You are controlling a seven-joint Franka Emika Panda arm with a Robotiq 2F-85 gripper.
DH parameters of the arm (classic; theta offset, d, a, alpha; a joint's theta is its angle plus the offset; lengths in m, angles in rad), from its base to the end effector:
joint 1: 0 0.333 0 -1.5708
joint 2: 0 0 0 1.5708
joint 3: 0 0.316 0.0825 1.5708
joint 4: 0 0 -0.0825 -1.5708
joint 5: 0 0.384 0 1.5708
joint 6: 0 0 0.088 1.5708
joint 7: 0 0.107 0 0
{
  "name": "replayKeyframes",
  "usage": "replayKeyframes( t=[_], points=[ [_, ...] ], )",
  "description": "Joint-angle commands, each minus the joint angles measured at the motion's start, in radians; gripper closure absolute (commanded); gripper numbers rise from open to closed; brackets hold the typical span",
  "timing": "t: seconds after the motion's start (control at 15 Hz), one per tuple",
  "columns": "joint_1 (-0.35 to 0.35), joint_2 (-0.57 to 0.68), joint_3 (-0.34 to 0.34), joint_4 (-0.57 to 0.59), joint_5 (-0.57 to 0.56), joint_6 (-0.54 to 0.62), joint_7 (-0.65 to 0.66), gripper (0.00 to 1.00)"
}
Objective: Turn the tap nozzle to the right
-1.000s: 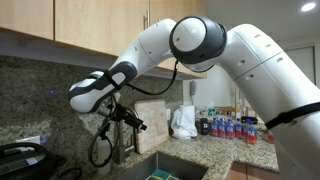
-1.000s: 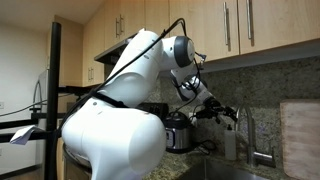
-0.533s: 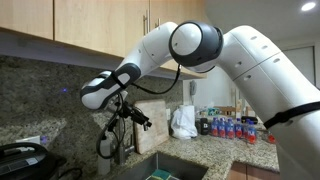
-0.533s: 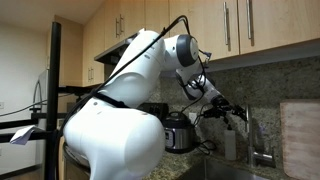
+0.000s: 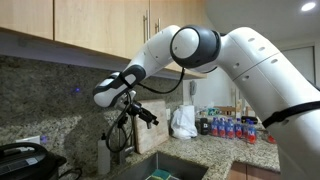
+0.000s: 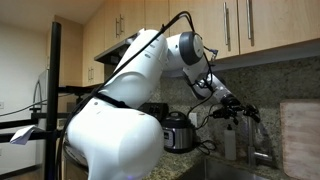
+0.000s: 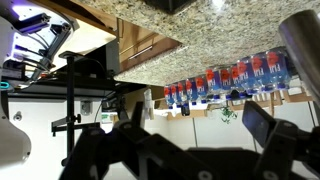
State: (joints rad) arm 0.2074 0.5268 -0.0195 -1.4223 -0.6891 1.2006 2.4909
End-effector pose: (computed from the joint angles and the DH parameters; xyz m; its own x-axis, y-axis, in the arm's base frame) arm 0.6248 0.0359 0.3900 -0.4043 -0.3593 0.8411 -0.7799 0.6158 -0.1118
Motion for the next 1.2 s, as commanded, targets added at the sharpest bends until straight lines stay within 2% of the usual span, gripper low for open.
replayKeyframes(
  t=[0.0, 0.33, 0.8, 1.13],
  points=[
    [-0.034, -0.002, -0.010, 0.023, 0.042, -0.002, 0.003, 0.00],
    [-0.066, -0.032, -0.021, 0.002, 0.040, 0.059, 0.009, 0.00],
    [-0.088, -0.044, -0.015, -0.044, 0.022, 0.257, -0.044, 0.00],
    [-0.081, -0.117, -0.017, -0.155, 0.026, 0.314, 0.012, 0.00]
  ],
)
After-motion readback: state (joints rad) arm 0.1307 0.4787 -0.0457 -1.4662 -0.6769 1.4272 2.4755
